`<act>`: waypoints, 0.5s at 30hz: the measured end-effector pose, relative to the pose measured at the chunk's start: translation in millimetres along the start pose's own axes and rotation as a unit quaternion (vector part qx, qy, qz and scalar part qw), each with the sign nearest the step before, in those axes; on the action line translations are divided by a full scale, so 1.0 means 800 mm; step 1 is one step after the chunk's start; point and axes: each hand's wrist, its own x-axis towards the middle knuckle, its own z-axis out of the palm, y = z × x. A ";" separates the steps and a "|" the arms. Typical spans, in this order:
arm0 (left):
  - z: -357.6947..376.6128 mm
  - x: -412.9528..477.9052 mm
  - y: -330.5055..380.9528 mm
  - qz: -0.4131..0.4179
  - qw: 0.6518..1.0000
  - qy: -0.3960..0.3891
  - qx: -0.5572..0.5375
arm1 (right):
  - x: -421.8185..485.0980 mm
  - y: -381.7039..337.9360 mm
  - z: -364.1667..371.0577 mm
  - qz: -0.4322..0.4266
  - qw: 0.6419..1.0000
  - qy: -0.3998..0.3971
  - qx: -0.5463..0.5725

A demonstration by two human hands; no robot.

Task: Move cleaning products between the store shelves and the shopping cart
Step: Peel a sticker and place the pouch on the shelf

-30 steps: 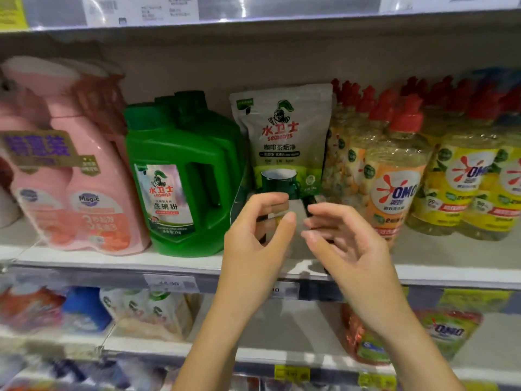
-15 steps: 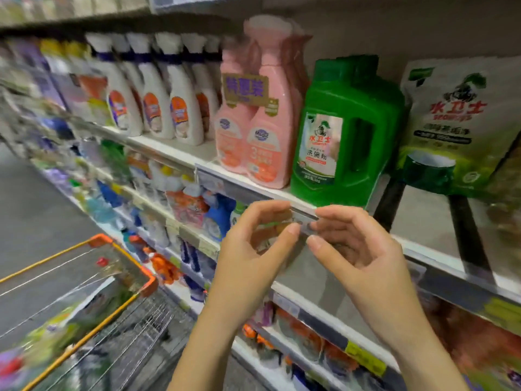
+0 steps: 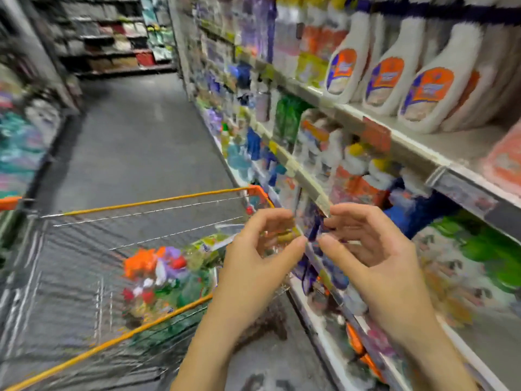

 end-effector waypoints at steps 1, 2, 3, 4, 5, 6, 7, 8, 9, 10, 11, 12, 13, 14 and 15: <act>-0.025 0.008 -0.007 -0.006 1.000 0.014 0.002 | 0.012 0.006 0.024 0.003 1.000 -0.010 0.006; -0.048 0.016 -0.014 -0.009 1.000 0.026 0.005 | 0.023 0.014 0.047 0.005 1.000 -0.020 0.011; -0.069 0.024 -0.019 -0.011 0.999 0.038 0.007 | 0.034 0.023 0.068 0.009 0.999 -0.028 0.013; -0.089 0.031 -0.024 -0.014 0.999 0.048 0.008 | 0.045 0.032 0.086 0.015 0.999 -0.038 0.012; -0.106 0.037 -0.029 -0.019 0.998 0.059 0.009 | 0.055 0.041 0.103 0.024 0.998 -0.049 0.012; -0.122 0.043 -0.036 -0.024 0.997 0.068 0.010 | 0.064 0.051 0.118 0.034 0.998 -0.057 0.013; -0.136 0.047 -0.043 -0.031 0.996 0.078 0.013 | 0.072 0.060 0.132 0.045 0.997 -0.064 0.019; -0.150 0.052 -0.051 -0.037 0.995 0.087 0.021 | 0.080 0.068 0.143 0.055 0.996 -0.068 0.023; -0.163 0.057 -0.062 -0.044 0.994 0.098 0.033 | 0.088 0.078 0.153 0.062 0.995 -0.073 0.020; -0.173 0.062 -0.072 -0.052 0.992 0.108 0.044 | 0.095 0.086 0.162 0.072 0.994 -0.077 0.013; -0.183 0.067 -0.083 -0.063 0.990 0.121 0.048 | 0.102 0.097 0.168 0.085 0.993 -0.079 0.006; -0.192 0.073 -0.093 -0.074 0.987 0.134 0.045 | 0.111 0.107 0.174 0.100 0.992 -0.082 0.000; -0.199 0.079 -0.104 -0.083 0.985 0.146 0.039 | 0.120 0.120 0.181 0.116 0.989 -0.086 -0.005; -0.205 0.085 -0.115 -0.090 0.983 0.156 0.035 | 0.131 0.135 0.187 0.137 0.986 -0.094 -0.007; -0.210 0.092 -0.125 -0.098 0.981 0.164 0.035 | 0.142 0.152 0.194 0.161 0.982 -0.099 -0.002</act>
